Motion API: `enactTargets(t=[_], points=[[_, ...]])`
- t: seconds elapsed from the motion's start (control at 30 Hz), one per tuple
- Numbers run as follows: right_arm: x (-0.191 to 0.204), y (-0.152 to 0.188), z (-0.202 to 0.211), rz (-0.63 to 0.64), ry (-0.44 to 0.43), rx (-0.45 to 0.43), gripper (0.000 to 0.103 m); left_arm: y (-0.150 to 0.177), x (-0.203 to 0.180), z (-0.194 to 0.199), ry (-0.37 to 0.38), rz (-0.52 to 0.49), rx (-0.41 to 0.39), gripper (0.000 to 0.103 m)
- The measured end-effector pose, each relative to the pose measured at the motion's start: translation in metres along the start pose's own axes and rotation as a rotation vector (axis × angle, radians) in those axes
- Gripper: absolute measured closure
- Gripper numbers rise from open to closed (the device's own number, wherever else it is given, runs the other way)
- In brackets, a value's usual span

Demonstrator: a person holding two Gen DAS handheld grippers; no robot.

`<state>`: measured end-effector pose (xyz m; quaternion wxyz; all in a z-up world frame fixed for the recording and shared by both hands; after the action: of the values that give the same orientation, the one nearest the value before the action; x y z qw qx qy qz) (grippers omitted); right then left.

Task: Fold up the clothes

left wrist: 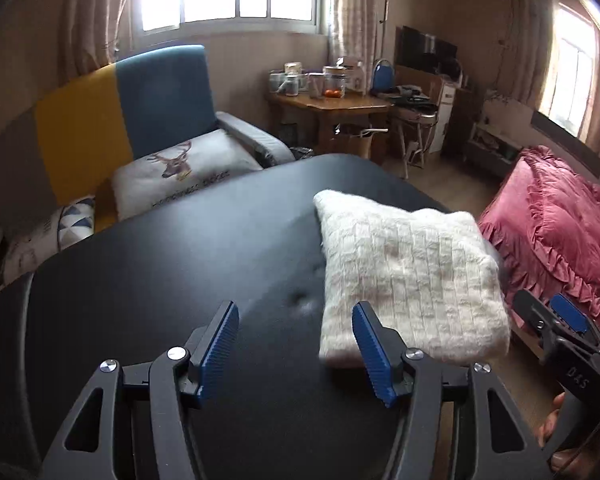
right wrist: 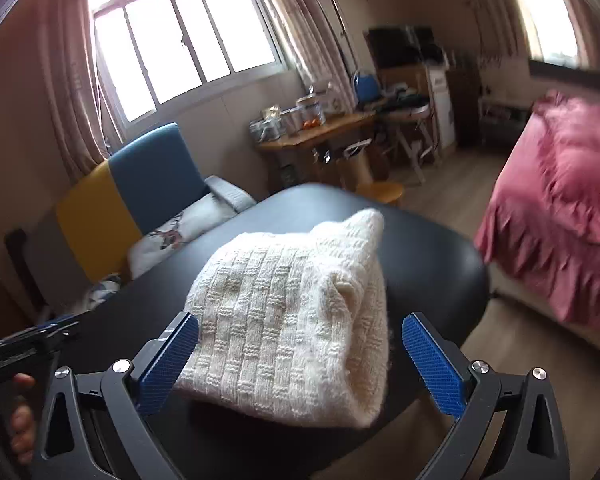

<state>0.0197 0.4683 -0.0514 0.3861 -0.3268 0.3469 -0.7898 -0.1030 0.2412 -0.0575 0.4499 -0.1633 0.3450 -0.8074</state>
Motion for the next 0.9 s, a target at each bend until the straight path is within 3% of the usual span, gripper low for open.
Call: enactTargets(t=[0.1, 0.17, 0.27, 0.37, 0.6, 0.77, 0.9], points=[[0.013, 0.004, 0.009, 0.019, 0.022, 0.014, 0.000, 0.004, 0.001, 0.016, 0.027, 0.035, -0.025, 0.044], [0.016, 0.004, 0.019, 0.035, 0.059, -0.020, 0.000, 0.003, 0.003, 0.025, -0.002, 0.024, -0.043, 0.048], [0.030, -0.008, 0.032, 0.058, 0.057, -0.086, 0.000, -0.002, 0.003, 0.036, -0.109, -0.064, -0.069, 0.048], [0.035, -0.019, 0.029, 0.103, 0.021, -0.042, 0.000, -0.008, 0.003, 0.044, -0.127, -0.079, -0.114, 0.048], [0.064, -0.017, 0.005, 0.238, 0.112, -0.009, 0.000, -0.003, -0.005, 0.029, -0.052, -0.058, -0.042, 0.048], [0.066, -0.005, -0.001, 0.247, 0.117, 0.013, 0.000, 0.001, -0.018, 0.017, -0.021, -0.081, -0.013, 0.048], [0.063, 0.001, -0.001, 0.228, 0.083, 0.039, 0.000, 0.002, -0.025, 0.016, -0.017, -0.102, -0.036, 0.051]])
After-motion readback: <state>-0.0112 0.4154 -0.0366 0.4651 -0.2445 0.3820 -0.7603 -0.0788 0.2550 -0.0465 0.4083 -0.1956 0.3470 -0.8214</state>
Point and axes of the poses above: each gripper's, at about its wrist camera, not at the fingertips, and z roughly against the way its jaws point, x to its left, y to its underside, the point moved 7 cm from there along -z, roughly the way its jaws point, and after that the axes turned 1 degree about -z, right-handed, at the moved point
